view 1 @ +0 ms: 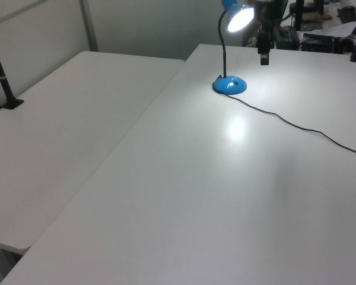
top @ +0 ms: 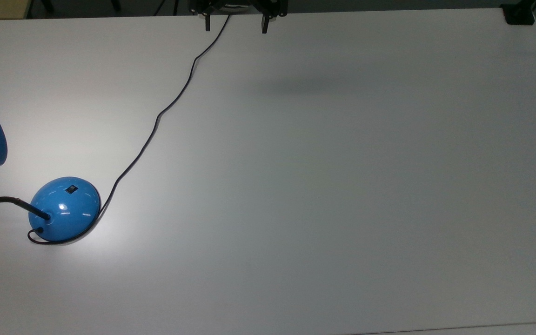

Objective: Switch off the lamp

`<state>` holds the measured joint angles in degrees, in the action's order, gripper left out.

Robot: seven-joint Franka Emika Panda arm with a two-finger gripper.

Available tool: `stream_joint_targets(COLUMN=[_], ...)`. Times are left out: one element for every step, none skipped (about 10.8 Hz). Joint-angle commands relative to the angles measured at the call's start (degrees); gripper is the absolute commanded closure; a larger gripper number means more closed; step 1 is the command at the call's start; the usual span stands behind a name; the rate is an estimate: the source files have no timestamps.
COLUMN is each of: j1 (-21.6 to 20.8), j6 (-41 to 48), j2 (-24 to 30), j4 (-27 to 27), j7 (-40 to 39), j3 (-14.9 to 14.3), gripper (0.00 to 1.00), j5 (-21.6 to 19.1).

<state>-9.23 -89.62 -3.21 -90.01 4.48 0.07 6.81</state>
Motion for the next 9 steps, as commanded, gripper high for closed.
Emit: stream_joint_targets(j1=[-0.18, -0.17, -0.17, -0.17, -0.17, -0.09, 0.09, 0.0, 0.09], j6=[1.73, 1.73, 1.73, 1.73, 1.73, 1.82, 1.82, 1.82, 1.73], j2=[1.27, 1.28, 1.19, 1.19, 1.19, 1.19, 1.19, 1.1, 1.1], j4=[-0.08, -0.08, -0.17, -0.17, -0.34, -0.43, -0.43, -0.34, -0.43], j7=[-0.69, -0.7, -0.7, -0.7, -1.92, -4.28, -5.43, -5.44, -5.53], j3=[-0.77, -0.77, -0.77, -0.69, -0.77, -0.77, -0.86, -0.95, -0.95], gripper=[0.0, 0.0, 0.0, 0.0, 0.22, 0.56, 0.87, 1.0, 1.0], j5=[-0.48, -0.48, -0.48, -0.48, -0.83, -1.62, -2.49, -2.68, -2.68])
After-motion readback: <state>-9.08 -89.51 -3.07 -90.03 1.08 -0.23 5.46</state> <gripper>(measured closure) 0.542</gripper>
